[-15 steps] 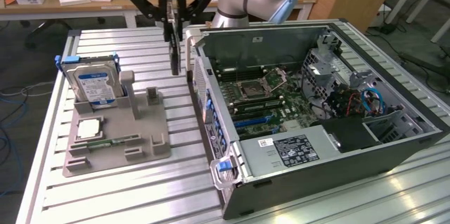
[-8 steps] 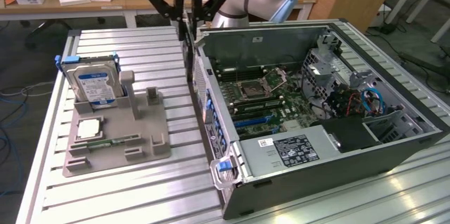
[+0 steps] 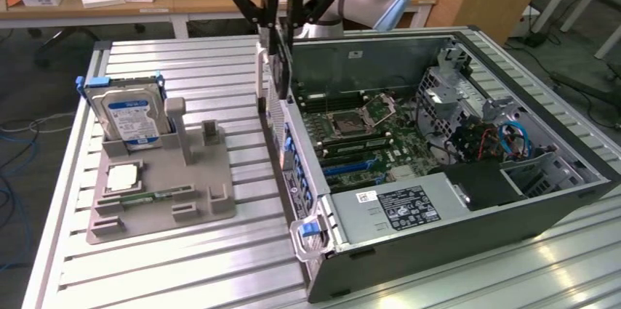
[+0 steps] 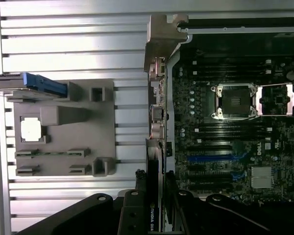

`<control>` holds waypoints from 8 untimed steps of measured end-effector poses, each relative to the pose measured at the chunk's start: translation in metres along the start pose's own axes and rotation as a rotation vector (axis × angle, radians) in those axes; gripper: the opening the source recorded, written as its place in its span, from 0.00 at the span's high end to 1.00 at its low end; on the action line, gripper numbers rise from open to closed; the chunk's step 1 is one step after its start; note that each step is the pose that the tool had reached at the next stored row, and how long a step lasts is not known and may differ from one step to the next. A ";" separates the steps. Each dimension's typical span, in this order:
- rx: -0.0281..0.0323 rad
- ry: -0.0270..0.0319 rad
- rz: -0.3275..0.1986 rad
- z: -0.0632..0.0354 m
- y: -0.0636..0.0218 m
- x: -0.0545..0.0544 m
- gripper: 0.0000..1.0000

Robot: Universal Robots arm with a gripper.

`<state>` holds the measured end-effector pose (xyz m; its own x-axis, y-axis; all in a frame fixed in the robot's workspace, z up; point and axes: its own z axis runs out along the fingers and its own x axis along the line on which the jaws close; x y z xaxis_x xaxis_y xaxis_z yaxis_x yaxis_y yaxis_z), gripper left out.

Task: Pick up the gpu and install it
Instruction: 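Pick up the gpu and move the gpu toward the slot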

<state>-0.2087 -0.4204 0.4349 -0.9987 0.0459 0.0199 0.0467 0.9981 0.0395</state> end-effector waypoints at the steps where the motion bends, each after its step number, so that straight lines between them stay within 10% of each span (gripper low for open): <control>1: 0.0000 0.0005 0.000 -0.0001 0.0001 -0.003 0.74; 8: 0.0001 0.0045 0.000 -0.0004 0.0008 -0.024 0.74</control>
<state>-0.1852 -0.4207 0.4348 -0.9987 0.0459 0.0244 0.0468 0.9981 0.0394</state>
